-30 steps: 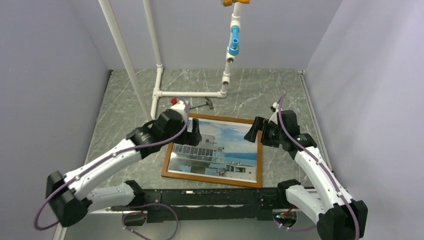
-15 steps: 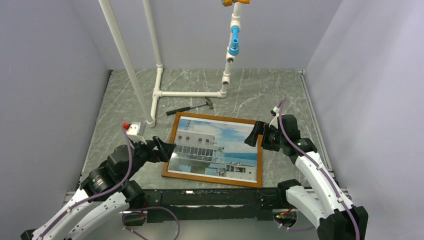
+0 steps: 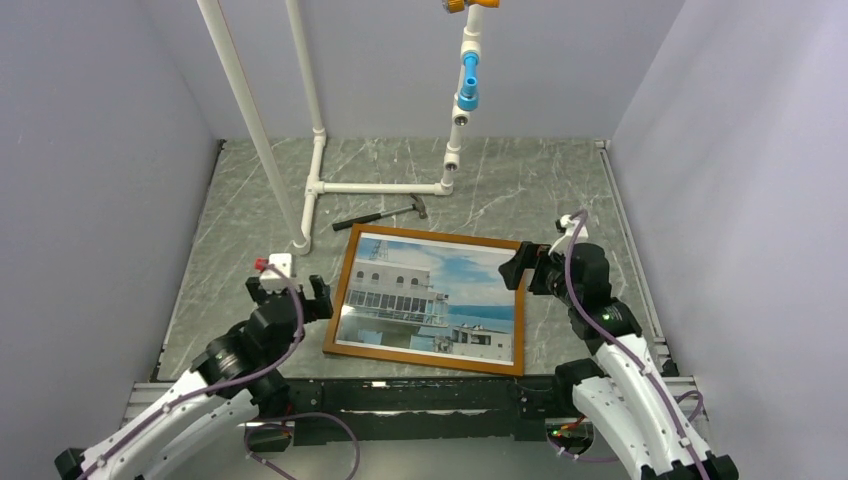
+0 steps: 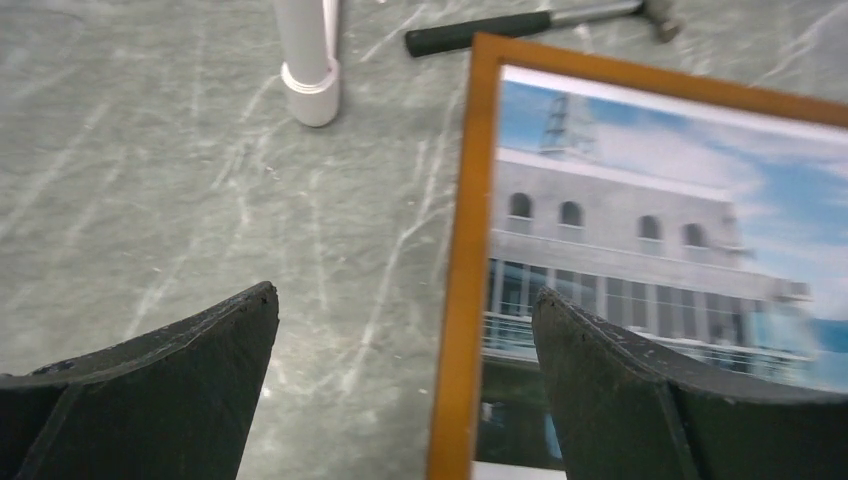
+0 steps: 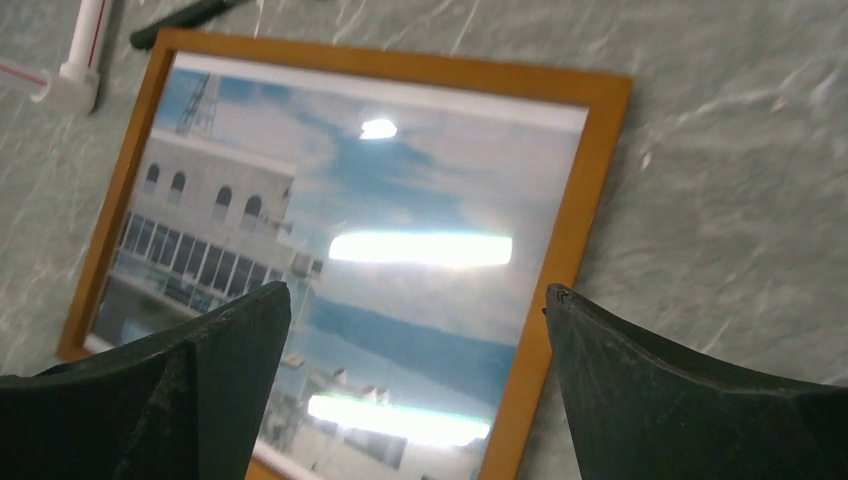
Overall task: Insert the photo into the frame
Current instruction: Reset both arms
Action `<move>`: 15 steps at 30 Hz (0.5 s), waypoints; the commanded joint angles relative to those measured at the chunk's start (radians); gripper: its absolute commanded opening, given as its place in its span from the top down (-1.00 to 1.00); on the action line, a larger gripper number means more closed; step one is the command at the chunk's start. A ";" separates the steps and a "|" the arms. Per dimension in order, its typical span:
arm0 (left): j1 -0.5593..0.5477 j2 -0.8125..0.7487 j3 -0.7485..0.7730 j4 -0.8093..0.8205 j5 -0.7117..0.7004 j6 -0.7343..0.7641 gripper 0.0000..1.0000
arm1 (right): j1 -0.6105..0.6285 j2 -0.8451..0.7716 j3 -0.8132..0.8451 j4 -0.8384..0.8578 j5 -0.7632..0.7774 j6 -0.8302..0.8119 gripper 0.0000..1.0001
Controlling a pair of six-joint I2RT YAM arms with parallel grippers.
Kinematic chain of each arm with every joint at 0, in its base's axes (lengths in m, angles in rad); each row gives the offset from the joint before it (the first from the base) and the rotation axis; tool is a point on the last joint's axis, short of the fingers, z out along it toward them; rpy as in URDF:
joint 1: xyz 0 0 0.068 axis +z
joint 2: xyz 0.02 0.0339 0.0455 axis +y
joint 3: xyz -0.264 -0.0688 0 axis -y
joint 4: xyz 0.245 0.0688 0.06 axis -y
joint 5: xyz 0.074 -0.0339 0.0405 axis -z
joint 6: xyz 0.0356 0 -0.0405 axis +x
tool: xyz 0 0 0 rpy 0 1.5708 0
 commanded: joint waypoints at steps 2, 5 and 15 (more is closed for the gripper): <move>0.022 0.213 -0.002 0.217 -0.184 0.183 -0.99 | -0.007 -0.097 -0.059 0.189 0.169 -0.124 -0.99; 0.113 0.299 -0.004 0.343 -0.134 0.295 -0.99 | -0.011 -0.120 -0.102 0.246 0.254 -0.161 -0.99; 0.381 0.413 -0.214 0.951 0.187 0.598 -0.99 | -0.076 -0.108 -0.321 0.593 0.282 -0.246 -0.98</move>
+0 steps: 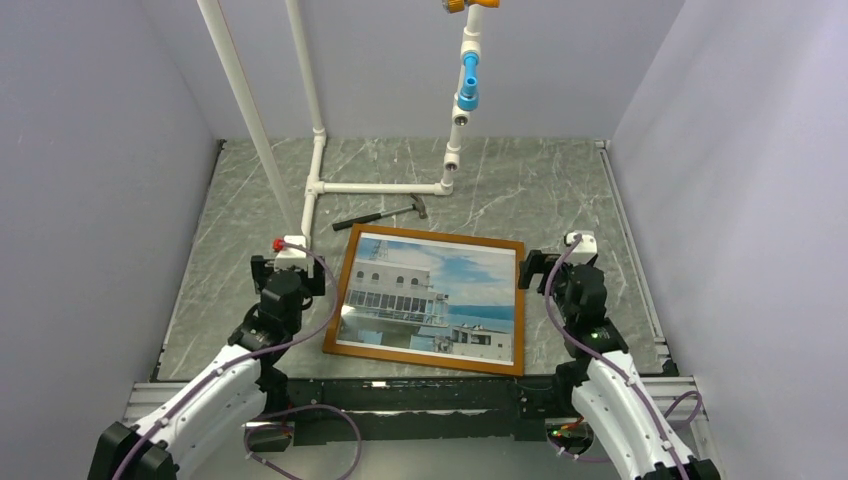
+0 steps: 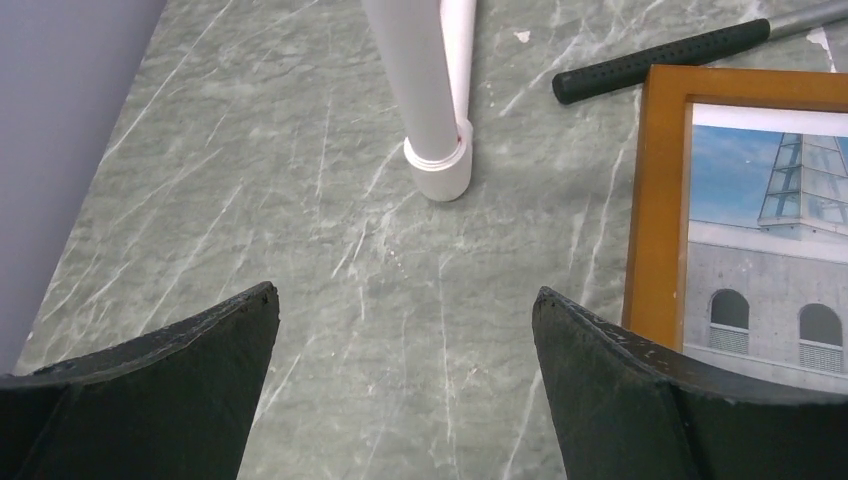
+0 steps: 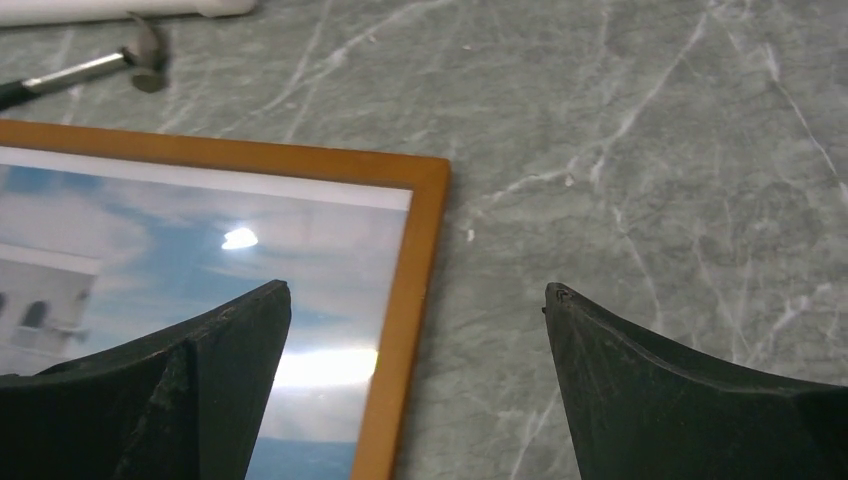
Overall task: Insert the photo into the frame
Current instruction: Reset both arms
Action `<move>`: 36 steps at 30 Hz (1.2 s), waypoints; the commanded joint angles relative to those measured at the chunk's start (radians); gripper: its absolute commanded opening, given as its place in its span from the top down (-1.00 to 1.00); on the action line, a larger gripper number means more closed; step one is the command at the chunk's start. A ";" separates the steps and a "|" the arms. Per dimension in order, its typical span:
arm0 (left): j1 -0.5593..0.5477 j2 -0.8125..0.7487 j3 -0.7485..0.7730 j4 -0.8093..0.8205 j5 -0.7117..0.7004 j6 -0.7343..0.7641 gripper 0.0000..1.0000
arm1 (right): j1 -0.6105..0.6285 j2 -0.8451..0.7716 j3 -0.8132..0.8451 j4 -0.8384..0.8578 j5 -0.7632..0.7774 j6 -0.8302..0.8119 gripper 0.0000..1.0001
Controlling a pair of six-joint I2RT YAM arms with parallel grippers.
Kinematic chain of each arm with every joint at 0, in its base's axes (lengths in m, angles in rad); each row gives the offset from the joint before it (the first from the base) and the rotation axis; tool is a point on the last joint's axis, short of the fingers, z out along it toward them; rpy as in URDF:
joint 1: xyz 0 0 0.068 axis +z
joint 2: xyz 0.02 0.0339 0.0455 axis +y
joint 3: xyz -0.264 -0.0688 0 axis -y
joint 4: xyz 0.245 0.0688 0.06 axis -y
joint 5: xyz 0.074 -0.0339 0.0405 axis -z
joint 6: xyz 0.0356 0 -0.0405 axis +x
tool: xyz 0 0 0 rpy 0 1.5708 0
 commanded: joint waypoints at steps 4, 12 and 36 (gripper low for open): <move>0.152 0.147 -0.129 0.620 0.247 0.211 -0.99 | -0.119 0.067 -0.141 0.408 -0.041 -0.064 -0.98; 0.263 0.454 -0.092 0.903 0.376 0.245 -0.99 | -0.222 0.222 -0.293 0.831 -0.071 -0.061 -0.98; 0.467 0.688 -0.034 1.043 0.467 0.173 -0.99 | -0.254 0.915 -0.049 1.163 -0.112 -0.153 -0.99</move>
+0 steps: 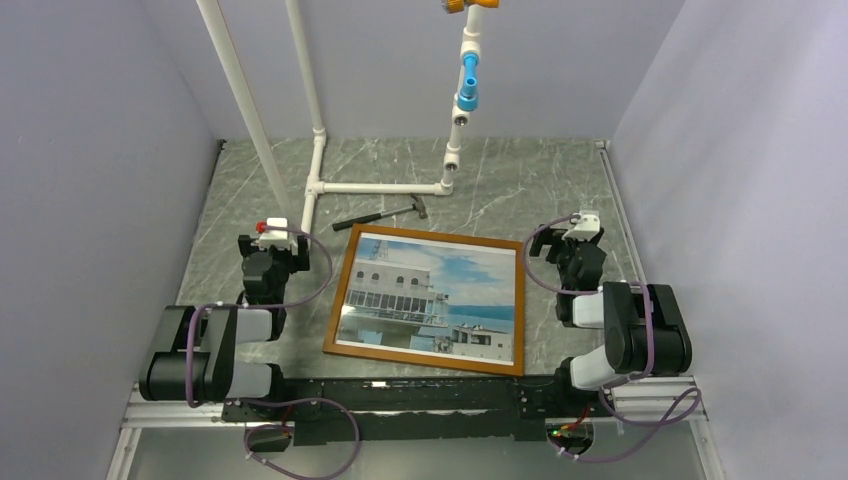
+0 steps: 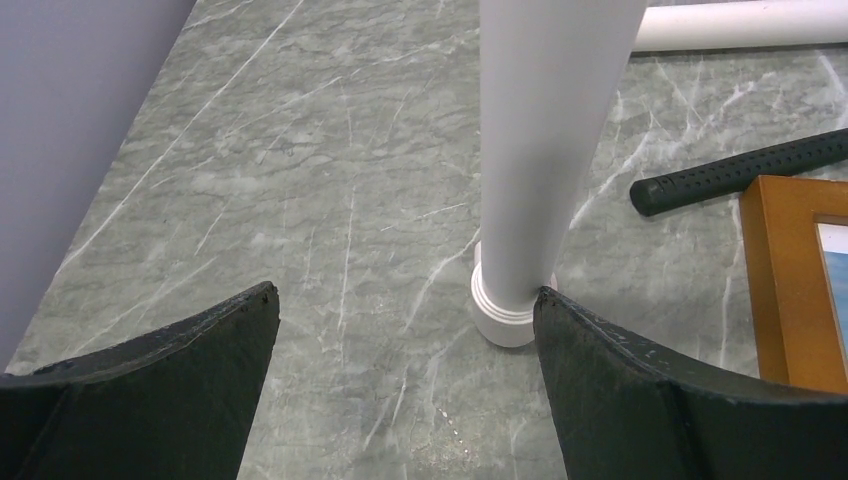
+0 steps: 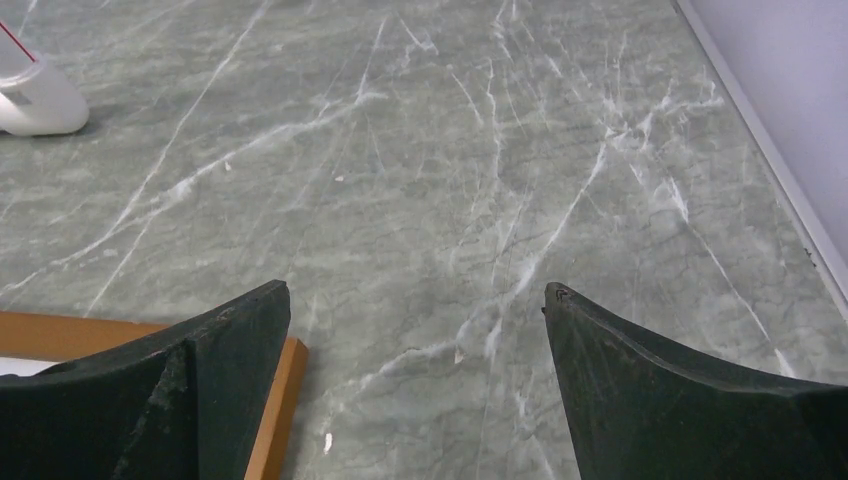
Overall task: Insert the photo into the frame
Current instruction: Reset both arms
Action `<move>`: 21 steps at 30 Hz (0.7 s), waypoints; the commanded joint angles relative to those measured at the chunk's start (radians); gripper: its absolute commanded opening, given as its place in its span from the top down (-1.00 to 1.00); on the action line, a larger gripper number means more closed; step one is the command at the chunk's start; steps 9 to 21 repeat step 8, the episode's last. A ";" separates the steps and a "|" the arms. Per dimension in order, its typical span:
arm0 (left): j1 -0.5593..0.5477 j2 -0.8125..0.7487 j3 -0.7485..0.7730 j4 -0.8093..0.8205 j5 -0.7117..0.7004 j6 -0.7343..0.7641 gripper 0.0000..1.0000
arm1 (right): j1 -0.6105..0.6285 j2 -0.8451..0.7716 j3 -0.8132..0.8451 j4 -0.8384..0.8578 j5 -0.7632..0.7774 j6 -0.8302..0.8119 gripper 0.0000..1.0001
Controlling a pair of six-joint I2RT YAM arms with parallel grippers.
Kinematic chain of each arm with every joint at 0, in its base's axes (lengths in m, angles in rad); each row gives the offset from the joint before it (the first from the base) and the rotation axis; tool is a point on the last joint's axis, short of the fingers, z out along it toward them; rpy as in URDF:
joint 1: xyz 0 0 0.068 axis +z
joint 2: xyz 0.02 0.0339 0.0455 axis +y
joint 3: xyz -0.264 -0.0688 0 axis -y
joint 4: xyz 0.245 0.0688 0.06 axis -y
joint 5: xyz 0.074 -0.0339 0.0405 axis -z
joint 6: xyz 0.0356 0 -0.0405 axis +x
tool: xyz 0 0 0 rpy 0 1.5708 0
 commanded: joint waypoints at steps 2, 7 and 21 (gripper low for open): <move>0.008 0.002 0.040 0.072 -0.026 -0.016 -0.99 | -0.005 0.004 0.020 0.005 0.009 -0.006 -0.99; 0.008 0.004 0.042 0.072 -0.026 -0.016 -0.99 | -0.005 0.007 0.022 0.012 0.005 -0.005 -1.00; 0.008 0.003 0.039 0.074 -0.027 -0.014 -0.99 | -0.004 0.004 0.020 0.009 0.007 -0.006 -0.99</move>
